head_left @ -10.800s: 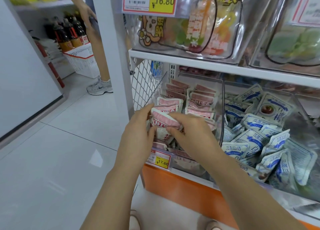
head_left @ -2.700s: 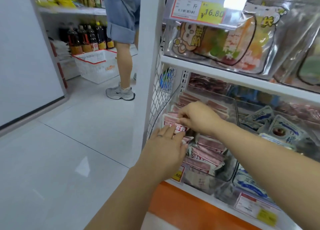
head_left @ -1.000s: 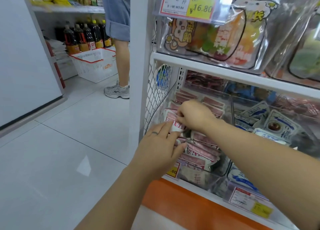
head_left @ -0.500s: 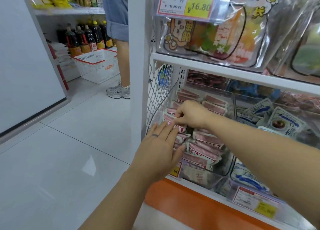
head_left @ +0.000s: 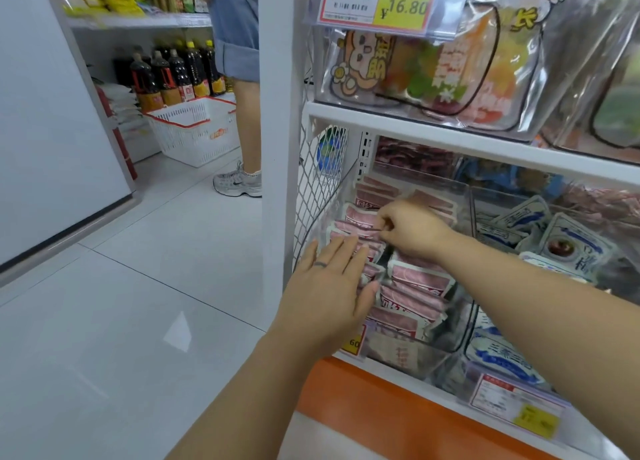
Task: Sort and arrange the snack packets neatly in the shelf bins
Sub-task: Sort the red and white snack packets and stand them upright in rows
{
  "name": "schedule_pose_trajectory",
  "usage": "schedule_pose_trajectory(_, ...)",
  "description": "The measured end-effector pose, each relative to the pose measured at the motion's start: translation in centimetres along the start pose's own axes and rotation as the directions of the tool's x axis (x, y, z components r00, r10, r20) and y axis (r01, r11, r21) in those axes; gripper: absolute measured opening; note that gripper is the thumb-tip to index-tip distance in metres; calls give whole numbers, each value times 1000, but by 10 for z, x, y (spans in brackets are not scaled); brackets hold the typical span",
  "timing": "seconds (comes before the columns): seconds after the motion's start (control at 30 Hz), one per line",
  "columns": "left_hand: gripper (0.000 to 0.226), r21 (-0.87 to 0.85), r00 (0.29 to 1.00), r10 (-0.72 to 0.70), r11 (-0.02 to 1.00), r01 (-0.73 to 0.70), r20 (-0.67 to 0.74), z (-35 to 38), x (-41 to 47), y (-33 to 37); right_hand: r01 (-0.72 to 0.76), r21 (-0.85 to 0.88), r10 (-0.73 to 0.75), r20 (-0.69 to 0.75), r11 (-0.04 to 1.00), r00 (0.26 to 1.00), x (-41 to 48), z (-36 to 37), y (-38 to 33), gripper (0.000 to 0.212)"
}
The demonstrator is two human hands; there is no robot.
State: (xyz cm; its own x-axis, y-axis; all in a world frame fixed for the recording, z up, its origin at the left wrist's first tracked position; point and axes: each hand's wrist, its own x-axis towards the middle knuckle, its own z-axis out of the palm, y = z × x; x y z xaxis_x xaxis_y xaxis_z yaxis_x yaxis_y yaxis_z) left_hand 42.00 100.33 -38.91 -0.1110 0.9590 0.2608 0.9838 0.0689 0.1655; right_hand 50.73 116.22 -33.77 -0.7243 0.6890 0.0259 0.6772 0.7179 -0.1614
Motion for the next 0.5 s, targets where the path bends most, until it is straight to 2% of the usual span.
schedule_pose_trajectory(0.1,69,13,1000,-11,1000,11,10,4,8,-1,20,-11,-19,46,1000,999,6,-1,1,11)
schedule_pose_trajectory(0.2,73,3,999,-32,999,32,33,6,15,-2,5,125,-15,74,992,997,-3,-11,5,16)
schedule_pose_trajectory(0.27,66,8,997,-45,999,45,68,4,22,-3,-44,296,68,-73,954,995,-17,-21,6,17)
schedule_pose_trajectory(0.33,59,10,993,-56,998,55,107,4,29,-4,-40,350,142,-272,936,952,-38,-28,9,19)
schedule_pose_trajectory(0.4,58,14,989,-55,998,54,138,4,34,-3,-48,286,135,-293,957,947,-63,-31,11,19)
schedule_pose_trajectory(0.5,57,-11,984,-42,999,45,175,1,36,-2,3,42,0,-79,999,997,-98,-26,10,20)
